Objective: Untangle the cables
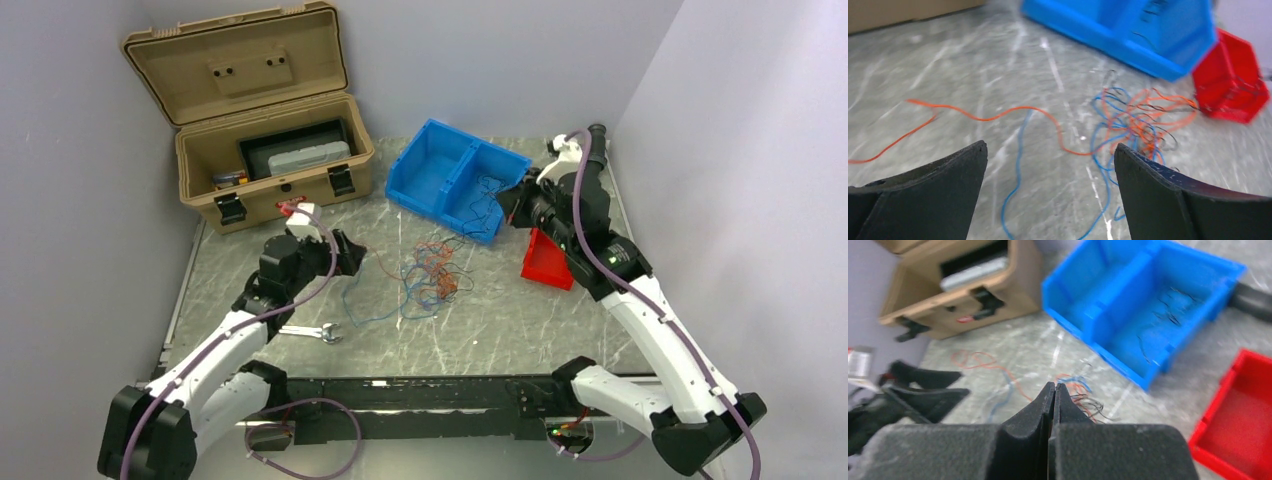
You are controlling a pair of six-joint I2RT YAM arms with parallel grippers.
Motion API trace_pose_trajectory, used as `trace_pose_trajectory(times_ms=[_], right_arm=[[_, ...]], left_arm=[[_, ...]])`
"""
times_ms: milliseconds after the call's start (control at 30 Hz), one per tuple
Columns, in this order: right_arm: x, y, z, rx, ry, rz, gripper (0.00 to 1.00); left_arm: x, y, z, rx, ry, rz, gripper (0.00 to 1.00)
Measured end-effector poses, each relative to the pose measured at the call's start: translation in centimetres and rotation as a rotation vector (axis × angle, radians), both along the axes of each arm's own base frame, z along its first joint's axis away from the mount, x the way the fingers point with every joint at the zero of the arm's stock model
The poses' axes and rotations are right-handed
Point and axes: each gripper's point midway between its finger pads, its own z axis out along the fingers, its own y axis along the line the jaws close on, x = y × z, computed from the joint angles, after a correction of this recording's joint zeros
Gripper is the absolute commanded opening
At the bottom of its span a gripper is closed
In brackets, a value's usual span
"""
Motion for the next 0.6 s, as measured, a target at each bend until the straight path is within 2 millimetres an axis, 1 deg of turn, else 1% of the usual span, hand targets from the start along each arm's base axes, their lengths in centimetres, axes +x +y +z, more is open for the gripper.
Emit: trace_pose_trajectory(times_ms=[67, 167, 300, 467, 600], right_arm=[[0.1, 1.4, 2.5, 0.031, -0.038, 0.073, 0.0], [0.2, 3.1, 5.3, 0.066, -0.075, 0.156, 0.0], [0.2, 4.8, 8.0, 0.103, -0.107, 0.241, 0.0], [-0.2, 6.2, 10.9, 0.151, -0.14, 0.315, 0.0], [-0.6, 6.9, 13.3, 0.198, -0.175, 0.356, 0.0]], left_arm=[[-0.2, -2.1, 0.9, -0.016, -0.047, -0.111, 0.99], [-0.7, -4.6, 2.4, -0.046, -0.123, -0.245, 1.0], [-1.5, -7.3, 5.0, -0.079, -0.251, -0.401, 0.99], [-2.0, -9.5, 6.8, -0.096, -0.376, -0.53, 0.99], [-1.9, -11.1, 6.9, -0.116, -0.411, -0.607, 0.99]])
